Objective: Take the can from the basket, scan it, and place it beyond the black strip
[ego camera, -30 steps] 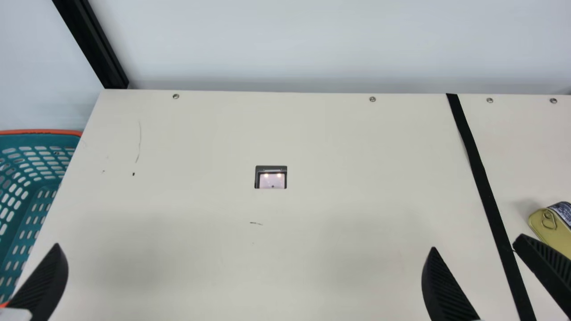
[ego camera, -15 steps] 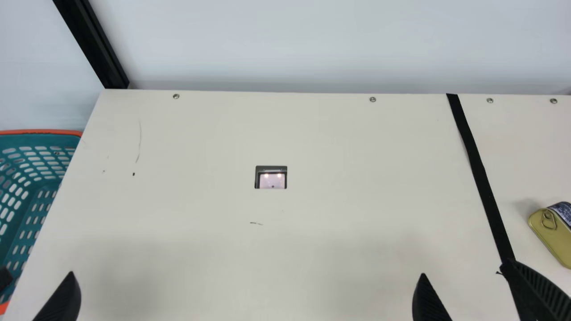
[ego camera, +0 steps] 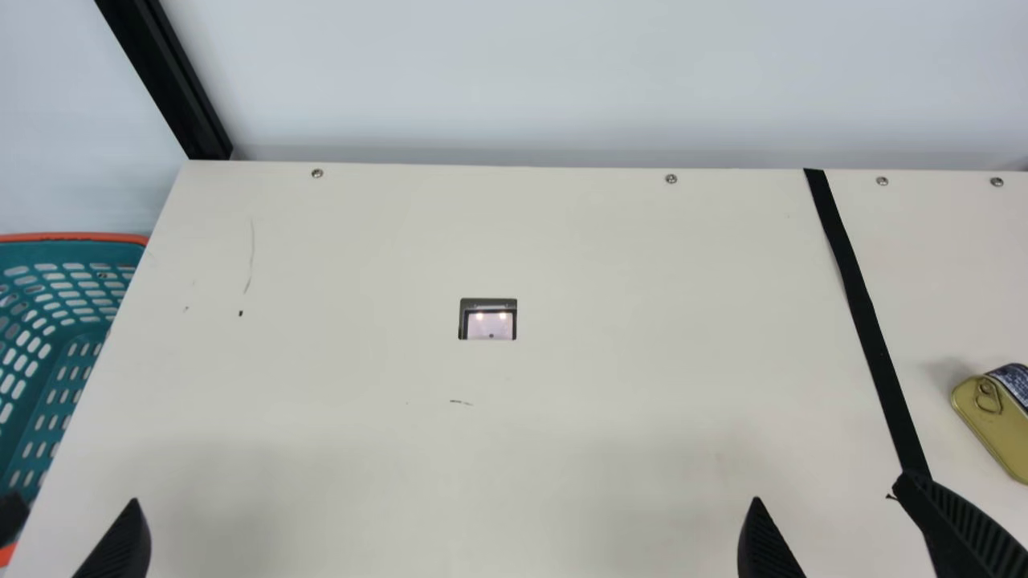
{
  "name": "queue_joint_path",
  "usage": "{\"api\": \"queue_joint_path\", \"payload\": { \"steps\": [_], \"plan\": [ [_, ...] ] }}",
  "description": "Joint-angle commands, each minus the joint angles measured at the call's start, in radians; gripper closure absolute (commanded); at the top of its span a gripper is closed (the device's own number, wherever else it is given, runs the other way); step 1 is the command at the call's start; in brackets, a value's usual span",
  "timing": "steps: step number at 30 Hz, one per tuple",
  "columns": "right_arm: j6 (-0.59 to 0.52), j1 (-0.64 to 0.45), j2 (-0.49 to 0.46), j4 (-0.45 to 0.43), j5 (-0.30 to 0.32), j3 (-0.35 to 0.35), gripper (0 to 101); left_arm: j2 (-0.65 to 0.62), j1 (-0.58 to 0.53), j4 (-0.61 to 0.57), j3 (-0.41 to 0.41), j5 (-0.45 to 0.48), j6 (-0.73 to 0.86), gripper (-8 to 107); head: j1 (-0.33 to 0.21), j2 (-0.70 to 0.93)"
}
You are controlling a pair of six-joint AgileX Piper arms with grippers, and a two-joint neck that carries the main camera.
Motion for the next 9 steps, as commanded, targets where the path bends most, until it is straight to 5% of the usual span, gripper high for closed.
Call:
{"api": "queue_joint_path", "payload": {
  "steps": [1, 9],
  "plan": [
    [0.000, 0.000, 0.000, 0.000, 0.000, 0.000, 0, 0.000, 0.000, 0.000, 0.000, 0.000, 0.000, 9, -0.001, -0.002],
    [0.000, 0.000, 0.000, 0.000, 0.000, 0.000, 0, 0.000, 0.000, 0.000, 0.000, 0.000, 0.000, 9, -0.001, -0.002]
  ]
}}
